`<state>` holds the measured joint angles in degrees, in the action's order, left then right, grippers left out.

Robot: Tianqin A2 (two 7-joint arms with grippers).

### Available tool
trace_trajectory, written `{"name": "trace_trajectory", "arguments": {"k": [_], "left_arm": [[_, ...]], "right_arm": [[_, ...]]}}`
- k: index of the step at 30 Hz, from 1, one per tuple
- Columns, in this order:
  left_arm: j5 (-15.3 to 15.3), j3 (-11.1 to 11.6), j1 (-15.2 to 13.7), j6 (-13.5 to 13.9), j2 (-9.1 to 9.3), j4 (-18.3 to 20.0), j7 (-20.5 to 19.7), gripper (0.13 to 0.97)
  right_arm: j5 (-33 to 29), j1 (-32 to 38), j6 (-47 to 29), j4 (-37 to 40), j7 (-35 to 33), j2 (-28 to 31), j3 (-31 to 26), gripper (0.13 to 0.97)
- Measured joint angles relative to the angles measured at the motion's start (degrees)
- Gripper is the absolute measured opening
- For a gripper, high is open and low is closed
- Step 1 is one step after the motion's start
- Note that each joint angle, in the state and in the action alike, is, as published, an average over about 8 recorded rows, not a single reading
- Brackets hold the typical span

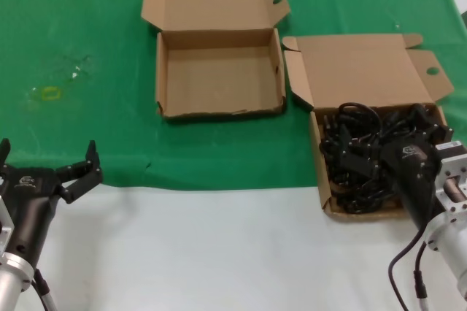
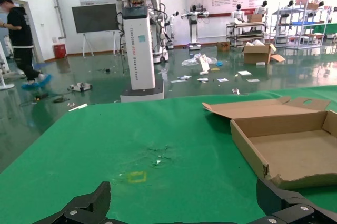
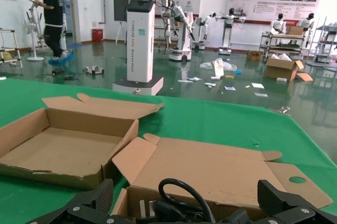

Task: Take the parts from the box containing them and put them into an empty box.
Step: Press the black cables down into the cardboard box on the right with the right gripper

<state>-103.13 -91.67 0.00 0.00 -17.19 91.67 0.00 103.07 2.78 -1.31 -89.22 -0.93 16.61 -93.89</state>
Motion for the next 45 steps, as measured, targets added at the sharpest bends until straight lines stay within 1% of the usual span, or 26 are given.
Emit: {"name": "trace_trajectory", "arguments": {"k": [21,33,41,42,45], "left_arm": [[0.0,0.0,0.0,0.0,0.0,0.0,0.0,0.966],[0.0,0.0,0.0,0.0,0.0,0.0,0.0,0.947],[0.0,0.0,0.0,0.0,0.0,0.0,0.0,0.857],[0.0,0.0,0.0,0.0,0.0,0.0,0.0,0.857],[0.0,0.0,0.0,0.0,0.0,0.0,0.0,0.797]], "right_arm": [[0.0,0.0,0.0,0.0,0.0,0.0,0.0,0.966],[0.0,0.0,0.1,0.0,0.0,-0.1,0.0,0.966],[0.7,-0.1,1.6,0.1,0.6,-0.1,-0.4,0.966],[0.8,-0.1,1.8,0.1,0.6,0.0,-0.6,0.966],[1.0,0.0,2.0,0.2,0.8,0.4,-1.1,0.966]]}}
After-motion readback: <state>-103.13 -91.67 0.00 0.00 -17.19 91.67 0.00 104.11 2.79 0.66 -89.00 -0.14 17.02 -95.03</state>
